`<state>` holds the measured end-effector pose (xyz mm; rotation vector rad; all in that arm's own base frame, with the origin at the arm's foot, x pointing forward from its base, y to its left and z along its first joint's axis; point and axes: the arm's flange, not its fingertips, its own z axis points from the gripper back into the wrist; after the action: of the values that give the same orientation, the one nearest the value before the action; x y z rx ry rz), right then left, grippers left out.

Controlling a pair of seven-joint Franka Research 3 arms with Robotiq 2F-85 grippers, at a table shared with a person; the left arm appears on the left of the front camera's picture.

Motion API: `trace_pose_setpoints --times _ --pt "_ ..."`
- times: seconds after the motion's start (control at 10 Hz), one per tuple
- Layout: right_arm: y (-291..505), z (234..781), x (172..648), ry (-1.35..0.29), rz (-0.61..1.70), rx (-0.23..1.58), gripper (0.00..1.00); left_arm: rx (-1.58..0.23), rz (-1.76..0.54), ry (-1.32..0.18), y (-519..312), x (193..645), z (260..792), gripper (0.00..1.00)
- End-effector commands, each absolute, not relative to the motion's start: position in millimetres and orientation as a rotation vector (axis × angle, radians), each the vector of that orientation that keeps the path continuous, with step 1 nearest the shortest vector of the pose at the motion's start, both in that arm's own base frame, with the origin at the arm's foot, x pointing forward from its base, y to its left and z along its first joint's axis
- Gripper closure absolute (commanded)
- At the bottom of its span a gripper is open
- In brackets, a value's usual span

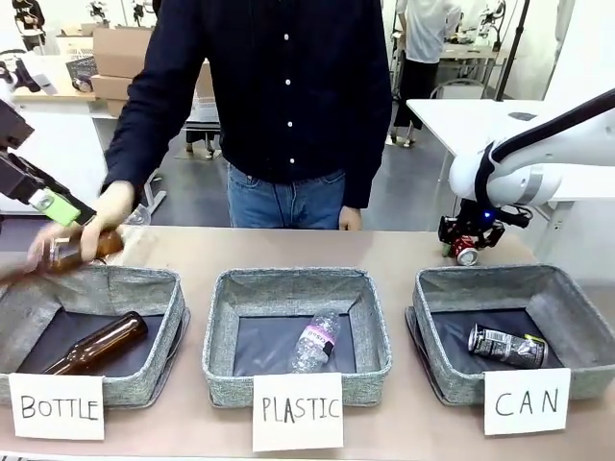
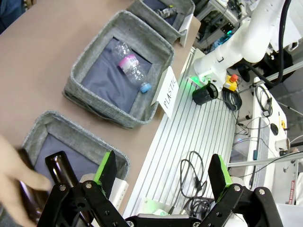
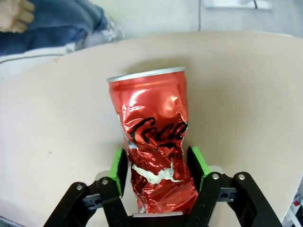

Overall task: Sort the can waste into the basket.
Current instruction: Pick up the can waste from the table and place it in the right Fabric basket.

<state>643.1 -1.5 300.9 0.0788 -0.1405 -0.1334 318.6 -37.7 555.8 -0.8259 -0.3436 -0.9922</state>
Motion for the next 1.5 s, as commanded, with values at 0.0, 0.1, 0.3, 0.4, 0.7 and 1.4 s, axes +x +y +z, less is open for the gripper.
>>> trace_pose_setpoints --times 0.0,0.1,0.3,0.4,0.7,1.4 --pt "-3.4 298.6 646.6 -0.126 -0.116 0.099 0.76 -0.841 -0.982 -0.364 -39.8 317.1 555.5 0.00" --pt "-3.5 298.6 646.7 -0.127 -0.117 0.099 1.00 -0.841 -0.982 -0.364 -39.8 317.1 555.5 0.00" --pt "-3.8 300.1 645.7 -0.143 -0.133 0.103 1.00 -0.841 -0.982 -0.364 -39.8 317.1 555.5 0.00" --pt "-3.9 301.9 644.7 -0.147 -0.126 0.103 1.00 -0.841 -0.982 -0.364 -39.8 317.1 555.5 0.00" --pt "-1.6 307.3 645.1 -0.148 -0.123 0.089 1.00 -0.841 -0.982 -0.364 -39.8 317.1 555.5 0.00" --pt "14.2 398.1 596.7 -0.222 -0.075 0.146 1.00 -0.841 -0.982 -0.364 -39.8 317.1 555.5 0.00"
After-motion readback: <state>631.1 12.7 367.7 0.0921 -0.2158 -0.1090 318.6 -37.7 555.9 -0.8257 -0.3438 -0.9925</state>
